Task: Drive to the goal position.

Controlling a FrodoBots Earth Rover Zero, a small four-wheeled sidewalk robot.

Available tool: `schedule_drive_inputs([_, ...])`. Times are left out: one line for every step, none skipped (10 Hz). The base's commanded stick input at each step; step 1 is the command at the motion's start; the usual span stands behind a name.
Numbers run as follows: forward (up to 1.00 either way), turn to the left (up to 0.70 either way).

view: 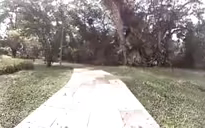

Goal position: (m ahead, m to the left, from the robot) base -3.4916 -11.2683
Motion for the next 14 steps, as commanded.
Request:
schedule_drive_inputs([0.0,-0.5])
schedule_drive_inputs([0.0,-0.5])
schedule_drive_inputs([0.0,-0.5])
schedule_drive_inputs([0.0,-0.5])
schedule_drive_inputs([0.0,-0.5])
schedule_drive_inputs([0.0,-0.5])
schedule_drive_inputs([0.0,-0.5])
schedule_drive_inputs([0.0,-0.5])
schedule_drive_inputs([0.0,-0.5])
schedule_drive_inputs([0.0,-0.5])
schedule_drive_inputs([0.0,-0.5])
schedule_drive_inputs([0.0,-0.5])
schedule_drive_inputs([0.0,-0.5])
schedule_drive_inputs([0.0,-0.5])
